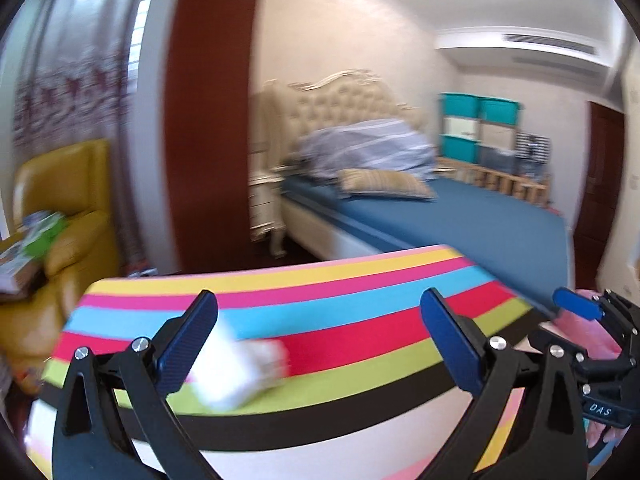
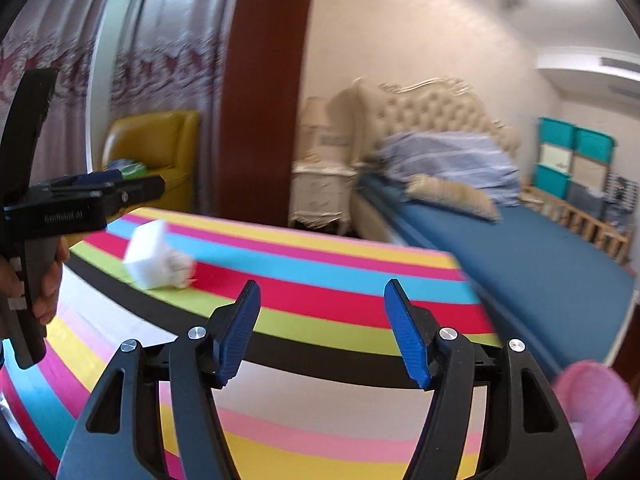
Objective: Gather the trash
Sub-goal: 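Return both tools to the table toward the foam block and tissue, then grasp the white foam block with the right tool while the left tool grasps a tissue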
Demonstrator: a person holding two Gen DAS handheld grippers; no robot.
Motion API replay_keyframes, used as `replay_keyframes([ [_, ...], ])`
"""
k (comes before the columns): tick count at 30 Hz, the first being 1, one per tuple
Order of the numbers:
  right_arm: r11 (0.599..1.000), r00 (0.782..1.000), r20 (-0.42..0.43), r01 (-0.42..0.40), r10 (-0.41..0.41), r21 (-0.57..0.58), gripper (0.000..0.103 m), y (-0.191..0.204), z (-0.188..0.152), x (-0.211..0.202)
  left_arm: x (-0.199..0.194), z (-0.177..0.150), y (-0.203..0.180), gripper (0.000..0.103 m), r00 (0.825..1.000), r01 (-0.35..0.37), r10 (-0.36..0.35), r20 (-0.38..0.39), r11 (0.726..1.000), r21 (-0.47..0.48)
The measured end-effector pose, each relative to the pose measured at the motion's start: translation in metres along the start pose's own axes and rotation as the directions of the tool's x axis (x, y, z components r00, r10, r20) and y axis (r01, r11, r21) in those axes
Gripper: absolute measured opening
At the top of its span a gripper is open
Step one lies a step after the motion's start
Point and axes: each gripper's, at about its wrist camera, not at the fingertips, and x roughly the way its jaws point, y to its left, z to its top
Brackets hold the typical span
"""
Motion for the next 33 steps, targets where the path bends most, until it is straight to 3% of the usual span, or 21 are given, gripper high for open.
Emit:
replay_keyframes([
  [4, 0.996, 0.994, -0.062, -0.087, 0.086, -0.013, 0.062, 0.056, 0.001, 0.038, -0.017, -0.016, 0.069, 0.098, 0.987, -0.157, 0.156, -0.032, 0.988, -0.014],
  [8, 0.986, 0.981, -0.110, -0.164, 0.158, -0.044, 0.063, 0.099, -0.002, 0.061, -0.035, -0.040, 0.134, 0.098, 0.944, -0.324, 0.323, -0.067, 0.946, -0.001],
  [14, 0.961, 0.954, -0.164, -0.267, 0.252, -0.074, 0.074, 0.161, 0.009, 0.099, -0.073, -0.085, 0.209, 0.098, 0.899, -0.429, 0.417, -0.134, 0.900, -0.077],
  [19, 0.959, 0.947, -0.211, -0.267, 0.243, -0.093, 0.076, 0.198, 0.017, 0.135, -0.092, -0.111, 0.224, 0.098, 0.903, -0.417, 0.398, -0.159, 0.902, -0.109],
  [24, 0.963, 0.946, -0.244, -0.248, 0.215, -0.110, 0.076, 0.215, 0.020, 0.163, -0.098, -0.118, 0.209, 0.098, 0.908, -0.403, 0.390, -0.152, 0.913, -0.067],
  [27, 0.957, 0.934, -0.263, -0.275, 0.243, -0.090, 0.050, 0.214, 0.020, 0.165, -0.096, -0.109, 0.187, 0.098, 0.903, -0.418, 0.410, -0.131, 0.907, -0.046],
  [33, 0.930, 0.918, -0.187, -0.363, 0.349, -0.051, 0.049, 0.190, 0.019, 0.120, -0.090, -0.102, 0.171, 0.098, 0.917, -0.391, 0.382, -0.117, 0.919, -0.056],
])
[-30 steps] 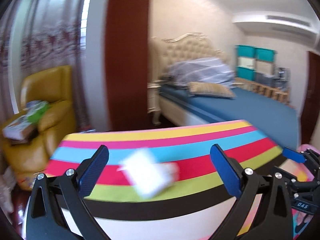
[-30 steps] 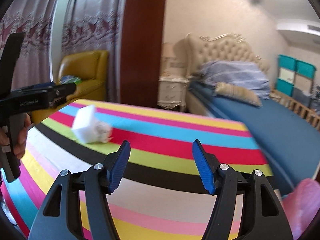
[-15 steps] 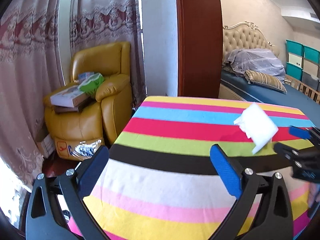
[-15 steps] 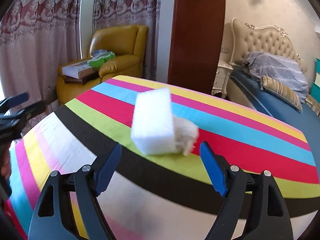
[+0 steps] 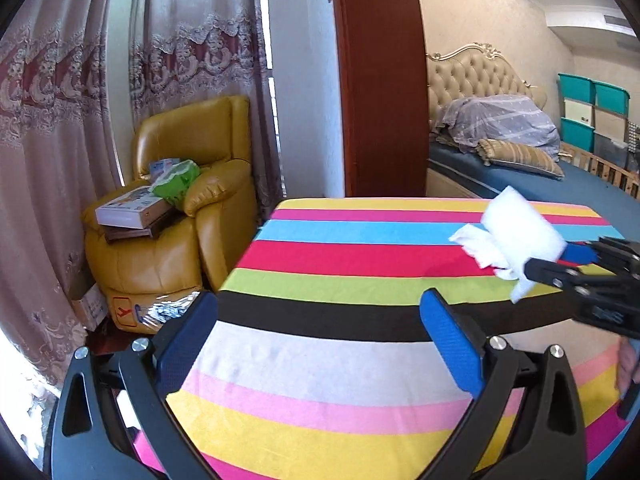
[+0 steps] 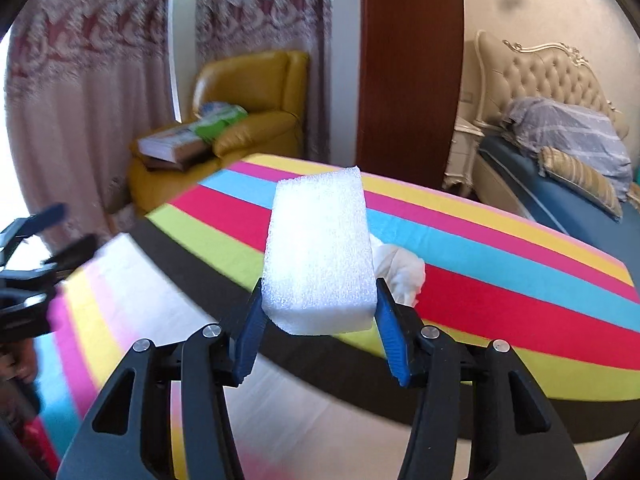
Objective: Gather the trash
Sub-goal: 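Grasp the white foam block with the right tool while the left tool grasps a tissue, then carry the foam block and tissue to the wastebasket and release both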
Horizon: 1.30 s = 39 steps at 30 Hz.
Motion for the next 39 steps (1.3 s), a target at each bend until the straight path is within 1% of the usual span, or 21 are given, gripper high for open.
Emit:
replay_keyframes([
  [3, 1.000, 0.999, 0.041, -0.012, 0.012, -0.003, 0.049, -0.002, -0.010, -0.031, 0.003, 0.003, -0.019, 0.098, 0.999, 0.047, -0.047, -0.012, 0.999, -0.001],
  [5, 1.000, 0.998, 0.067, -0.001, 0.000, 0.017, 0.049, -0.010, -0.019, -0.051, 0.010, 0.004, -0.033, 0.098, 0.994, 0.099, -0.099, -0.038, 0.995, -0.002],
  [8, 0.997, 0.994, 0.087, 0.064, -0.067, 0.040, 0.049, -0.025, -0.033, -0.073, 0.022, 0.008, -0.058, 0.098, 0.981, 0.177, -0.179, -0.076, 0.984, -0.025],
  [11, 0.991, 0.989, 0.085, 0.118, -0.123, 0.064, 0.049, -0.043, -0.046, -0.086, 0.038, 0.011, -0.084, 0.098, 0.964, 0.231, -0.235, -0.126, 0.972, -0.048],
  [13, 0.984, 0.984, 0.087, 0.149, -0.157, 0.096, 0.049, -0.059, -0.054, -0.096, 0.047, 0.014, -0.105, 0.098, 0.960, 0.235, -0.241, -0.141, 0.970, -0.055],
  [14, 0.982, 0.982, 0.086, 0.157, -0.166, 0.108, 0.049, -0.065, -0.057, -0.098, 0.054, 0.017, -0.122, 0.098, 0.961, 0.230, -0.234, -0.145, 0.972, -0.046],
  [20, 0.964, 0.971, 0.108, 0.190, -0.212, 0.187, 0.050, -0.105, -0.071, -0.117, 0.089, 0.026, -0.188, 0.096, 0.967, 0.192, -0.186, -0.174, 0.981, 0.017],
  [22, 0.959, 0.971, 0.109, 0.188, -0.214, 0.210, 0.050, -0.115, -0.076, -0.119, 0.106, 0.029, -0.208, 0.087, 0.965, 0.178, -0.168, -0.201, 0.983, 0.034],
  [23, 0.957, 0.971, 0.109, 0.186, -0.214, 0.220, 0.050, -0.120, -0.078, -0.120, 0.116, 0.031, -0.219, 0.086, 0.964, 0.166, -0.154, -0.218, 0.985, 0.042],
  [25, 0.954, 0.971, 0.110, 0.184, -0.214, 0.238, 0.050, -0.129, -0.081, -0.121, 0.130, 0.034, -0.233, 0.079, 0.962, 0.152, -0.137, -0.237, 0.987, 0.047],
  [27, 0.950, 0.971, 0.108, 0.182, -0.214, 0.253, 0.050, -0.133, -0.083, -0.121, 0.146, 0.036, -0.247, 0.076, 0.957, 0.131, -0.110, -0.267, 0.989, 0.061],
  [29, 0.948, 0.971, 0.109, 0.177, -0.211, 0.264, 0.050, -0.135, -0.085, -0.122, 0.157, 0.036, -0.255, 0.068, 0.947, 0.141, -0.113, -0.302, 0.988, 0.071],
  [30, 0.948, 0.971, 0.110, 0.175, -0.210, 0.265, 0.050, -0.136, -0.086, -0.123, 0.160, 0.036, -0.258, 0.054, 0.943, 0.152, -0.122, -0.311, 0.986, 0.073],
  [31, 0.948, 0.972, 0.111, 0.173, -0.209, 0.266, 0.050, -0.137, -0.087, -0.123, 0.159, 0.037, -0.259, 0.046, 0.944, 0.152, -0.123, -0.306, 0.986, 0.074],
  [34, 0.949, 0.972, 0.110, 0.171, -0.206, 0.264, 0.050, -0.135, -0.088, -0.123, 0.148, 0.037, -0.250, 0.042, 0.948, 0.182, -0.156, -0.279, 0.981, 0.071],
  [37, 0.950, 0.973, 0.097, 0.179, -0.210, 0.255, 0.050, -0.131, -0.090, -0.121, 0.122, 0.030, -0.241, 0.042, 0.954, 0.216, -0.193, -0.231, 0.973, 0.078],
  [39, 0.949, 0.974, 0.075, 0.189, -0.214, 0.253, 0.050, -0.128, -0.091, -0.118, 0.103, 0.024, -0.236, 0.042, 0.956, 0.231, -0.209, -0.204, 0.969, 0.087],
])
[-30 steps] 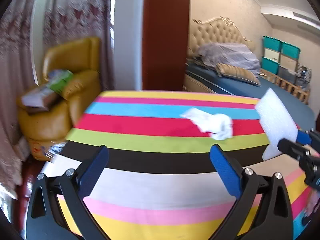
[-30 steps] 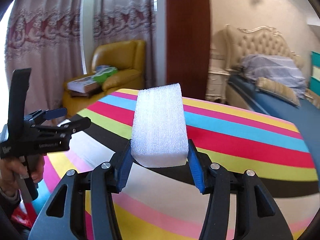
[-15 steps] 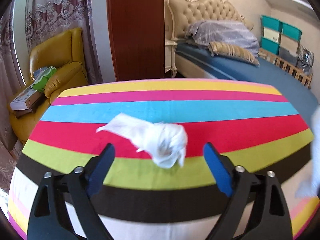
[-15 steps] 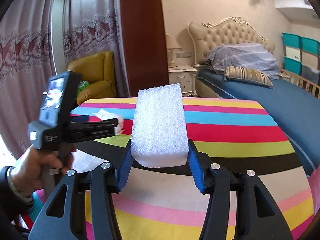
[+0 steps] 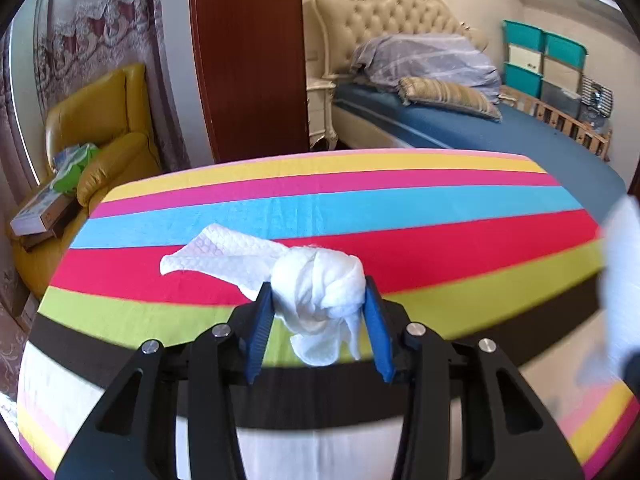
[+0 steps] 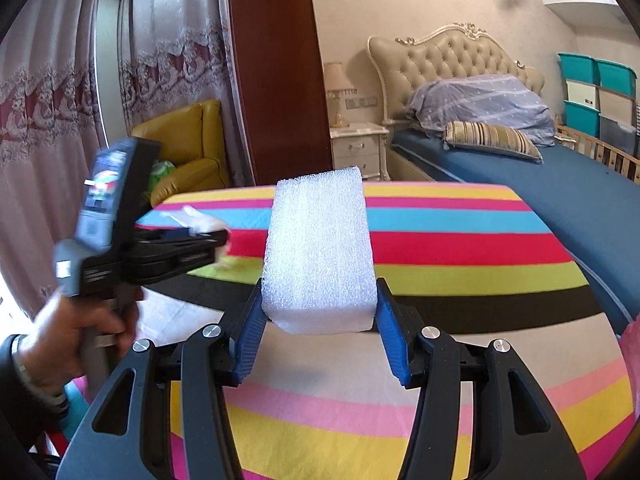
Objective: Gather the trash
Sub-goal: 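Carry the foam block and tissue to the wastebasket and release both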
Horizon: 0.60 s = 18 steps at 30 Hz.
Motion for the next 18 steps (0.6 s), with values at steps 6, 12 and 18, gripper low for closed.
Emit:
replay_keyframes([
  [6, 1.000, 1.000, -0.021, 0.013, -0.013, 0.008, 0.050, 0.005, -0.003, 0.001, -0.057, -0.035, 0.004, 0.042, 0.995, 0.046, -0.047, 0.092, 0.999, 0.020],
  [12, 0.999, 0.999, -0.014, 0.030, -0.030, 0.010, 0.050, 0.006, -0.008, -0.010, -0.109, -0.063, 0.000, 0.043, 0.978, 0.093, -0.098, 0.184, 0.995, 0.036],
  [18, 0.999, 0.999, 0.003, 0.046, -0.046, 0.013, 0.050, 0.005, -0.013, -0.028, -0.147, -0.081, -0.017, 0.043, 0.959, 0.128, -0.142, 0.245, 0.989, 0.072],
])
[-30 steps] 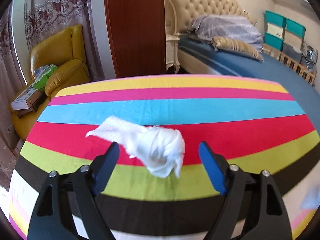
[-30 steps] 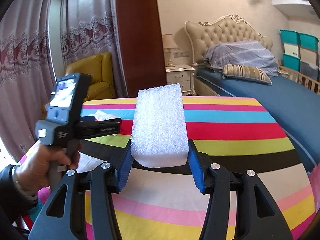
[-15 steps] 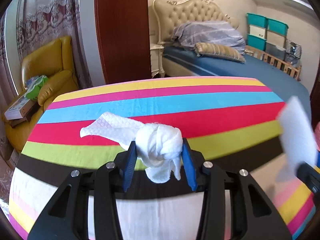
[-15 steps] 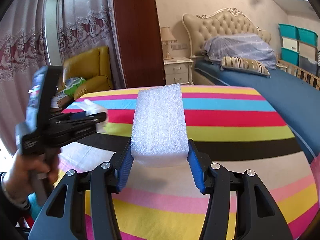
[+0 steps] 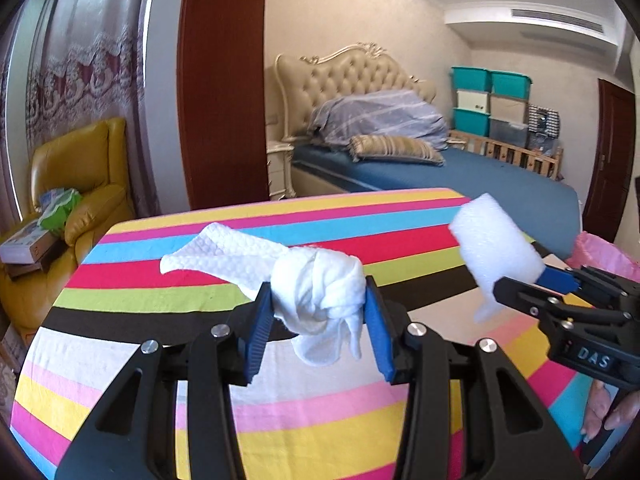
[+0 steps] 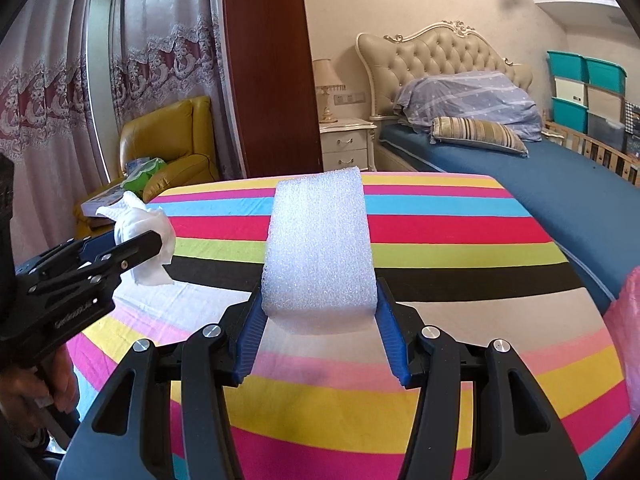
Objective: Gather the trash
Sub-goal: 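Carry the foam block and tissue to the wastebasket and release both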
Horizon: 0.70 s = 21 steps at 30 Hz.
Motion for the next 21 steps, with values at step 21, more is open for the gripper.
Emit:
replay_keyframes([
  [21, 0.997, 0.996, 0.063, 0.061, -0.064, 0.052, 0.050, -0.035, -0.015, -0.058, -0.054, -0.006, -0.079, 0.043, 0.994, 0.096, -0.101, 0.037, 0.989, 0.112],
])
